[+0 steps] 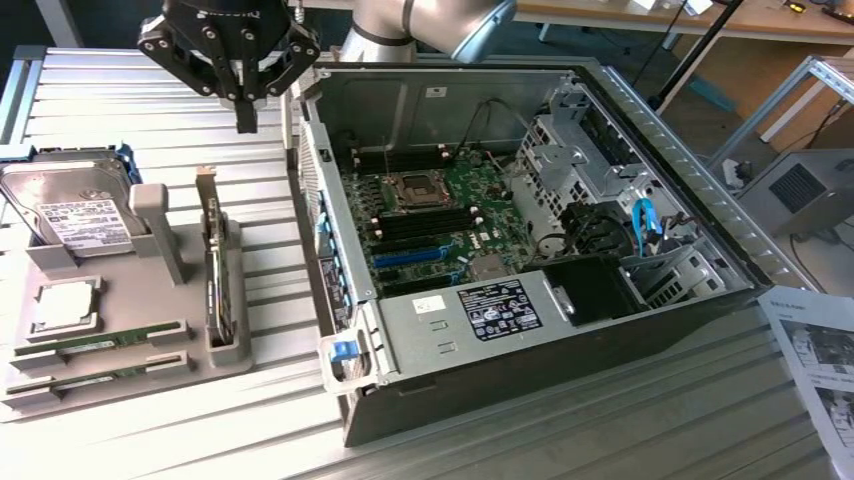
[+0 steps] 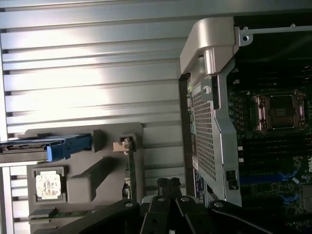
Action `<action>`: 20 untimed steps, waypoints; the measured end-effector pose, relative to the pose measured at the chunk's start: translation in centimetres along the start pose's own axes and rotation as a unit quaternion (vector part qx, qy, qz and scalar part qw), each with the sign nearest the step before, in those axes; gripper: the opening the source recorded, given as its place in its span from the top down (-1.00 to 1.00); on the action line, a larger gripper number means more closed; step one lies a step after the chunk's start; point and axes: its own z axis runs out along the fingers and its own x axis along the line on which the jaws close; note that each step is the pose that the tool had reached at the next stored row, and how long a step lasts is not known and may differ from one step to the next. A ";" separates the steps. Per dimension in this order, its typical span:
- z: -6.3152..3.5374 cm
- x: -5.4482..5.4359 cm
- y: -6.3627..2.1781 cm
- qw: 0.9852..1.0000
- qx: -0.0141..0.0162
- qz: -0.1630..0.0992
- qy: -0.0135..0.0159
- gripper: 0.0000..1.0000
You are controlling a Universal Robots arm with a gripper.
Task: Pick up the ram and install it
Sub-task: 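Reach for the ram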
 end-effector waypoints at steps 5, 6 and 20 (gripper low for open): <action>0.03 1.3 -0.10 1.000 0.000 0.000 0.000 0.79; 0.04 1.5 -0.12 1.000 0.000 0.000 0.000 0.79; 0.02 5.9 -0.45 1.000 0.000 0.001 0.000 0.79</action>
